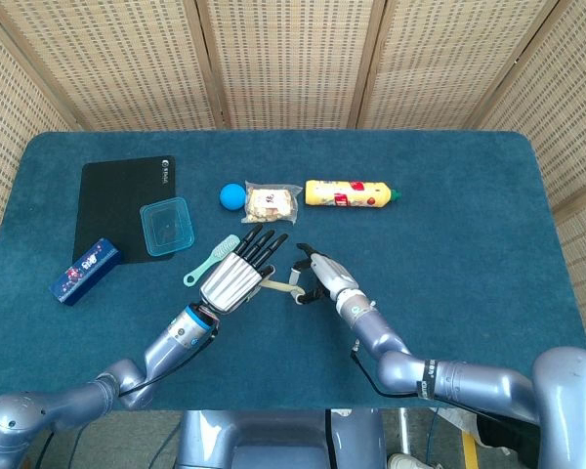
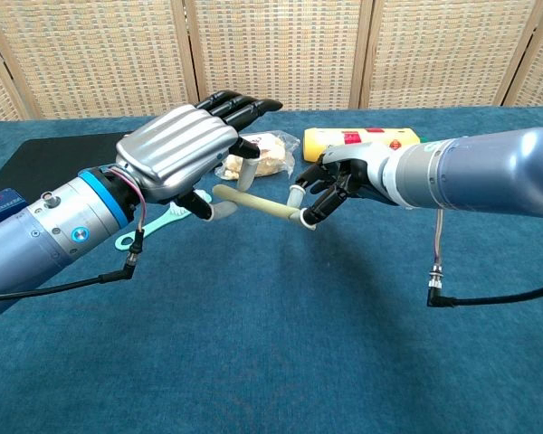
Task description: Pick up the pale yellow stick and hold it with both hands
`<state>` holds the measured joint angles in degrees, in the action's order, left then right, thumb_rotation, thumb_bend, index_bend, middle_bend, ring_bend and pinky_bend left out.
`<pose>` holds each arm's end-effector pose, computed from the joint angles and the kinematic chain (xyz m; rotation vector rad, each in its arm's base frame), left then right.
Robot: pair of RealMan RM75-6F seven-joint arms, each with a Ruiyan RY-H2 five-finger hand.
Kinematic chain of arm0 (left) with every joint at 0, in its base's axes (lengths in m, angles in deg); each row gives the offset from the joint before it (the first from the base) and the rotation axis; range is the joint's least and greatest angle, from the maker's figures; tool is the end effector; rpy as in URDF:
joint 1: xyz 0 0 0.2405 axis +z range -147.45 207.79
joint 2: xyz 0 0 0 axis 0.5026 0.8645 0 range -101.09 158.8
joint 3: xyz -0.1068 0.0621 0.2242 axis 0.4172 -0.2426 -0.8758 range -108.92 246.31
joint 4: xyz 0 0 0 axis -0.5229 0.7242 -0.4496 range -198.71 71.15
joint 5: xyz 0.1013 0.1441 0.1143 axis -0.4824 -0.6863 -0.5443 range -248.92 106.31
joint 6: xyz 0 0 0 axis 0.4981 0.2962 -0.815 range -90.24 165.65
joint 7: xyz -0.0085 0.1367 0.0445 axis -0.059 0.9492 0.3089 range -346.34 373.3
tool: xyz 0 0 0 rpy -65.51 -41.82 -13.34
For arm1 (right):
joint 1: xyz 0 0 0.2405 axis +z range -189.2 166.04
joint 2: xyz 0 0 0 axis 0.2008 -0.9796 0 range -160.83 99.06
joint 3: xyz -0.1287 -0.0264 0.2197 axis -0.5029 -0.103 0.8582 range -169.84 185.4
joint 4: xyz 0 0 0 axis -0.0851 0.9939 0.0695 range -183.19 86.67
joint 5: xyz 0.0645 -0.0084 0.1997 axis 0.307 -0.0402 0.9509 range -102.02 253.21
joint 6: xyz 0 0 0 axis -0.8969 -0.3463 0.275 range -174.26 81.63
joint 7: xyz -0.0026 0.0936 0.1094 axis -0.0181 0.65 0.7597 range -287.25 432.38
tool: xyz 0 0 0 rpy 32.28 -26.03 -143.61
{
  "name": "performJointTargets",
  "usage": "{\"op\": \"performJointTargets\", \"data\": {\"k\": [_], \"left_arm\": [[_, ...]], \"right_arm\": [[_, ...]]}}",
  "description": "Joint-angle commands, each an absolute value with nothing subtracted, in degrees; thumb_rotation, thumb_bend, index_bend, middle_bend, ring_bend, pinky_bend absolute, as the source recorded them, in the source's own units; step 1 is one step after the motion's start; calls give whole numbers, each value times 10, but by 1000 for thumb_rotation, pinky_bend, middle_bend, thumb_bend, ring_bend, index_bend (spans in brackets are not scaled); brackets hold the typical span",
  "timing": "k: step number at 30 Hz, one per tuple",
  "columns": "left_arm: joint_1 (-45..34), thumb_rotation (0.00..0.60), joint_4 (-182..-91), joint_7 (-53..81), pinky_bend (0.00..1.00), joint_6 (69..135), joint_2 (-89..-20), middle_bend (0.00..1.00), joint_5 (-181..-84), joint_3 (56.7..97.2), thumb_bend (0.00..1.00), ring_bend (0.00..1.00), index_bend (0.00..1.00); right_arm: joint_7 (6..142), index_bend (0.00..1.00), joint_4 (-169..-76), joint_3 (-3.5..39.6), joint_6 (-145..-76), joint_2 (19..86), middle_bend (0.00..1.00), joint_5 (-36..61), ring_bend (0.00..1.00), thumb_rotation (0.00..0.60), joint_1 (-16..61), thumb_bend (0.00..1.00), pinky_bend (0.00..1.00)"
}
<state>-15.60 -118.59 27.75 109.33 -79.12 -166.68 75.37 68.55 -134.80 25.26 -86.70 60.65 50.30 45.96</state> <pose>-0.1029 0.3355 -0.0698 -1.9636 -0.2498 -1.2200 -0.0771 -0.3678 -0.0566 1.5872 -1.8796 0.9737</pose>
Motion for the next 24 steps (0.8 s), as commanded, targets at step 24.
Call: {"op": "performJointTargets", "data": {"k": [24], "left_arm": [[-159,600,-1214,287,0,1082,-793,0,-1642,756,563,0,789]], "right_arm": [[703,726,-1346,245,-861,601,83,497,0,600,455,672,0]]}}
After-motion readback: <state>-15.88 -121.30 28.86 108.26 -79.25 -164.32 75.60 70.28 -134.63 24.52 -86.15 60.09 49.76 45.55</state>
